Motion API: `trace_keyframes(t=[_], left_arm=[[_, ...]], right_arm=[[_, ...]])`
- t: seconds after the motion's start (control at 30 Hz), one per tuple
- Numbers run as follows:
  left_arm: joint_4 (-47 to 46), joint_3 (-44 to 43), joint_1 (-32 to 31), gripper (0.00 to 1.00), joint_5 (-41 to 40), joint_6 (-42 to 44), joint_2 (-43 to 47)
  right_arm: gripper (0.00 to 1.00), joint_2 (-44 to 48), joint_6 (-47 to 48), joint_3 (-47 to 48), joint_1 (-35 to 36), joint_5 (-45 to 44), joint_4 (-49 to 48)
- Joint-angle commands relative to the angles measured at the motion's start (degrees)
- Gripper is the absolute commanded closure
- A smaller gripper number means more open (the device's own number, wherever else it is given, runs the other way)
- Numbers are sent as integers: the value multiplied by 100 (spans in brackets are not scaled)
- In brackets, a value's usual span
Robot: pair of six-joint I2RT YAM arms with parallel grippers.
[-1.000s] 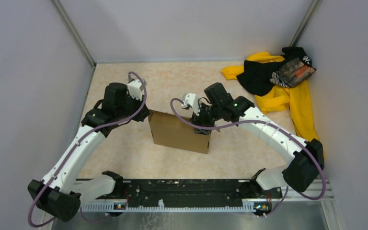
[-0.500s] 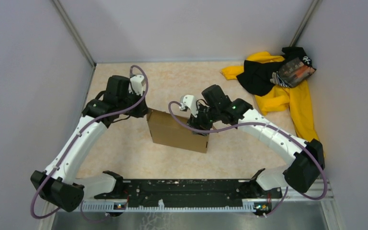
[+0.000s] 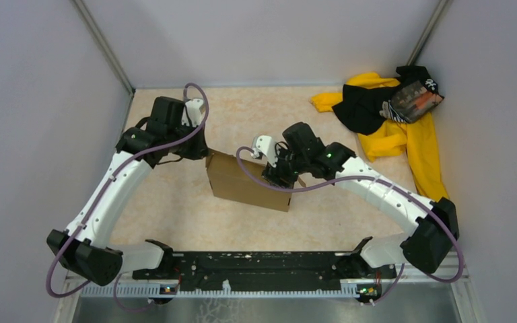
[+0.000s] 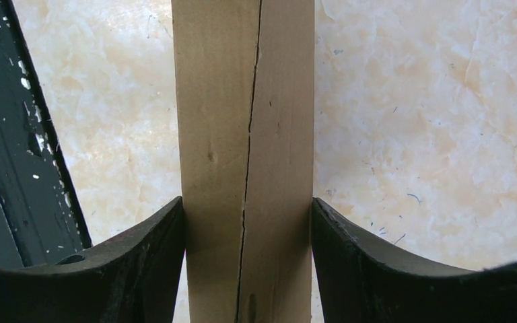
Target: Fold the paper box
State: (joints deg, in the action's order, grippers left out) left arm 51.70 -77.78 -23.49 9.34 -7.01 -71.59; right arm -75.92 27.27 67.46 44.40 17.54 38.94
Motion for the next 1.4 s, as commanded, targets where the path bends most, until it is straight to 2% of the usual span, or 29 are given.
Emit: trace_keyframes(t=[0.0, 1.17, 1.37], left_arm=[[-82, -463, -7, 100, 186, -176, -51], [542, -1112, -7, 99, 293, -437, -408], [453, -886, -7, 100, 272, -426, -332]], right_arm=[[62, 28, 197, -234, 146, -124, 226], [65, 69, 193, -570, 795, -1109, -159], [66, 51, 185, -574, 817, -1095, -164]])
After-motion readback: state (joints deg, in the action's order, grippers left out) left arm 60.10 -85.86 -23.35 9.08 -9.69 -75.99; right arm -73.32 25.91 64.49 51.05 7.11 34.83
